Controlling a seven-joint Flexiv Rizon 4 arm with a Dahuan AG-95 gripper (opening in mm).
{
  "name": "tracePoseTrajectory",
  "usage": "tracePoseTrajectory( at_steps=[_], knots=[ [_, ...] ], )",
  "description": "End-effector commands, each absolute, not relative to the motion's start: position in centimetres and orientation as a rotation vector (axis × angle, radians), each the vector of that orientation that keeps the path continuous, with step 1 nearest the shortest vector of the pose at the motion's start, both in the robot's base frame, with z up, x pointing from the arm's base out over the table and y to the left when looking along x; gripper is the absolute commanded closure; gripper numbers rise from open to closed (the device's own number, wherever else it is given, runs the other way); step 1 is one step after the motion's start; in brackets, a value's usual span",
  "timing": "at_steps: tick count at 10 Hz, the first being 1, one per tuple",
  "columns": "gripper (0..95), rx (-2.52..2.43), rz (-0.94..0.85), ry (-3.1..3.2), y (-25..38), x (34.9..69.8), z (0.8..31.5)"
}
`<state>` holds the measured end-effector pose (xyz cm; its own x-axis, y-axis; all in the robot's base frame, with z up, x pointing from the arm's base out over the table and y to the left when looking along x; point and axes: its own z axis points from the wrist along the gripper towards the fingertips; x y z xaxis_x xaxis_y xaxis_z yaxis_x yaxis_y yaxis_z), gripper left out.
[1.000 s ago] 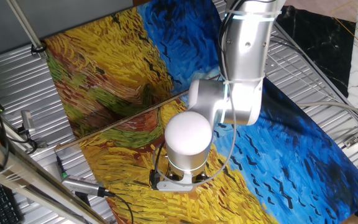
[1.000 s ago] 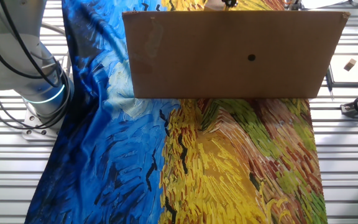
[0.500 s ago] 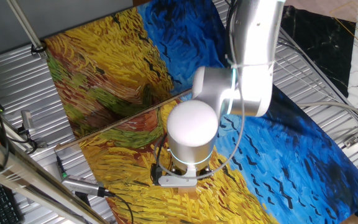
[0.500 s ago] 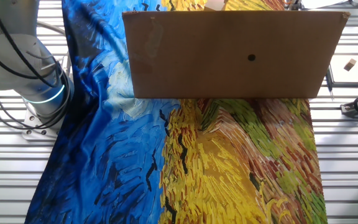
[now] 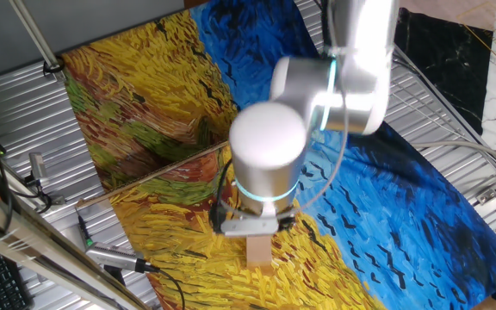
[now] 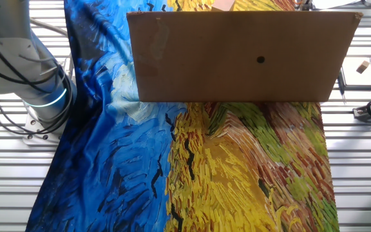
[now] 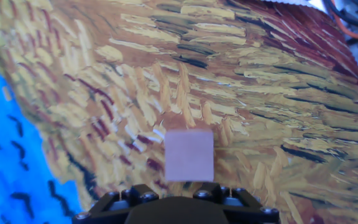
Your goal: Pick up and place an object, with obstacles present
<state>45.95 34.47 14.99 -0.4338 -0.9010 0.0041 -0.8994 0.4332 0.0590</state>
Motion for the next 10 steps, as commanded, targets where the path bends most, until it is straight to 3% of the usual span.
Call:
tracePoseTrajectory(
  at_steps=[1,10],
  knots=[
    [95.0,1.581,-0.03,-2.659,34.8,45.59,16.07],
    [95.0,1.406,0.087,-2.79,34.8,45.59,16.07]
  ],
)
